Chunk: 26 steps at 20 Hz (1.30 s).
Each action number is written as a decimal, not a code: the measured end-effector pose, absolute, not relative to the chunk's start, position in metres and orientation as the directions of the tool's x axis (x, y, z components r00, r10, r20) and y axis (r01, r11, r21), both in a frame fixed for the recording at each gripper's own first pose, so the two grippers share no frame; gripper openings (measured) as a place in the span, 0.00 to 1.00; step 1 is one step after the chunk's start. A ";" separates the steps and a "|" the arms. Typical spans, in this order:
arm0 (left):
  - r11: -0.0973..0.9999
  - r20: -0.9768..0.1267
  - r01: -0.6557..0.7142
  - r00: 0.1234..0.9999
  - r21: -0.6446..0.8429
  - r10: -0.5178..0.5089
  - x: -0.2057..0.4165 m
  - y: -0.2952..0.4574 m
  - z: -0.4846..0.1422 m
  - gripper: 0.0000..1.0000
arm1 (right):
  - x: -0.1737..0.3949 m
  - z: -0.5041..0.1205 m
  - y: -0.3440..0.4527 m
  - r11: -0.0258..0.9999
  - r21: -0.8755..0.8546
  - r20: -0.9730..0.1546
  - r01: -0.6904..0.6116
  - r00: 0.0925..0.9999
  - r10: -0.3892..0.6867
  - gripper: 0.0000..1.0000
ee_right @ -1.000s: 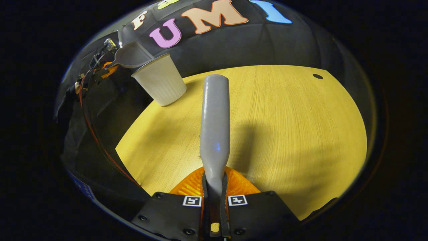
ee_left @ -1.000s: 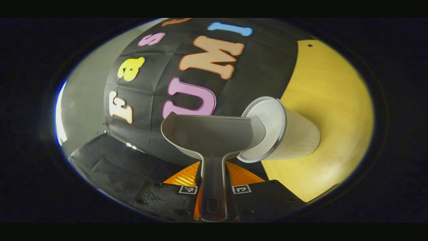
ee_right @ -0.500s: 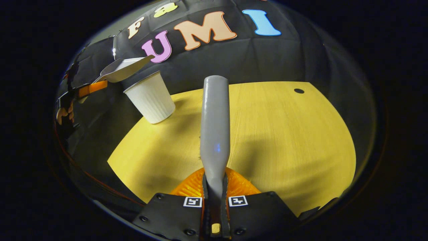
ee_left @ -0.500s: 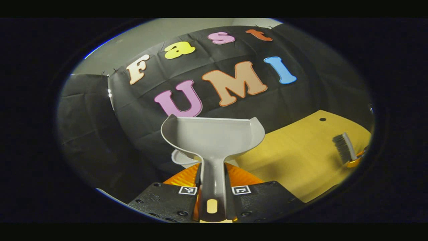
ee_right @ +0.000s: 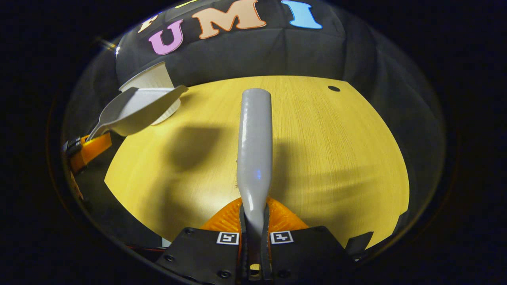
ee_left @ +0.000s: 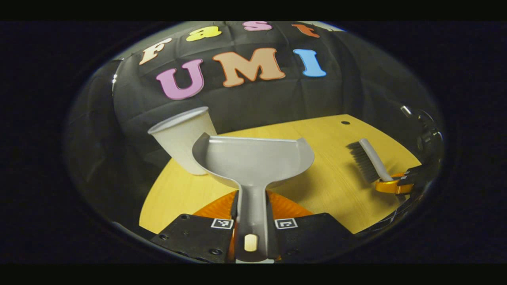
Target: Pick up the small broom and dustpan from the desktop, sweep the trash into the dustpan with the broom, and then empty the trash into the garbage bin.
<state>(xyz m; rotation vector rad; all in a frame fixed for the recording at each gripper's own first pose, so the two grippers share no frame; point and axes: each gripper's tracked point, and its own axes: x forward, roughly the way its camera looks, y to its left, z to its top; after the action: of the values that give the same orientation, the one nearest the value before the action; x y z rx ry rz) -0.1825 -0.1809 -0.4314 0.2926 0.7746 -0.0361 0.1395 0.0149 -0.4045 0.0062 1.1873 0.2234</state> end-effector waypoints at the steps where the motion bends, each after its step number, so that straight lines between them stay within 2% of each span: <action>1: 0.959 -0.717 0.139 0.693 0.245 0.083 -0.190 -0.180 -0.443 0.23 | 0.140 -0.405 0.014 0.980 0.113 -0.927 -0.164 0.337 0.164 0.14; 7: 0.974 -0.808 0.126 0.583 0.191 0.083 -0.213 -0.175 -0.485 0.24 | 0.135 -0.408 0.012 0.986 0.090 -0.970 -0.138 0.214 0.118 0.12; 8: 0.975 -0.818 0.123 0.569 0.183 0.082 -0.215 -0.173 -0.490 0.24 | 0.134 -0.409 0.011 0.987 0.073 -0.975 -0.145 0.197 0.101 0.14; 14: 0.985 -0.845 0.093 0.530 0.146 0.075 -0.222 -0.170 -0.503 0.25 | 0.132 -0.407 0.013 0.987 0.042 -0.989 -0.153 0.135 0.063 0.14; 18: 0.985 -0.836 0.113 0.546 0.133 0.050 -0.219 -0.175 -0.503 0.33 | 0.133 -0.404 0.011 0.986 0.029 -0.990 -0.163 0.128 0.051 0.25; 19: 0.982 -0.824 0.130 0.565 0.140 0.043 -0.217 -0.179 -0.500 0.47 | 0.134 -0.400 0.011 0.986 0.032 -0.990 -0.166 0.127 0.054 0.29; 20: 0.979 -0.819 0.146 0.573 0.139 0.030 -0.218 -0.185 -0.496 0.68 | 0.133 -0.399 0.011 0.985 0.038 -0.990 -0.169 0.126 0.060 0.35; 21: 0.978 -0.812 0.152 0.584 0.145 0.029 -0.220 -0.189 -0.492 0.89 | 0.130 -0.398 0.007 0.984 0.034 -0.990 -0.173 0.128 0.057 0.51; 22: 0.977 -0.804 0.156 0.594 0.148 0.027 -0.219 -0.192 -0.487 0.95 | 0.129 -0.394 0.008 0.983 0.036 -0.989 -0.177 0.137 0.061 0.60; 23: 0.976 -0.794 0.152 0.608 0.157 0.033 -0.217 -0.191 -0.486 0.96 | 0.128 -0.390 0.010 0.982 0.042 -0.987 -0.182 0.147 0.069 0.70; 25: 0.973 -0.756 0.135 0.652 0.189 0.056 -0.211 -0.188 -0.468 0.96 | 0.129 -0.378 0.009 0.980 0.045 -0.978 -0.193 0.190 0.082 0.82; 26: 0.971 -0.704 0.116 0.707 0.210 0.068 -0.203 -0.186 -0.446 0.96 | 0.132 -0.368 0.007 0.978 0.046 -0.971 -0.203 0.221 0.091 0.87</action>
<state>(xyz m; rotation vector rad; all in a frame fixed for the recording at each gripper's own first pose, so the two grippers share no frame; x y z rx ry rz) -0.2026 -0.1859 -0.4463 0.2468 0.7872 -0.0267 0.1322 0.0074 -0.3683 -0.0980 1.3330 0.2038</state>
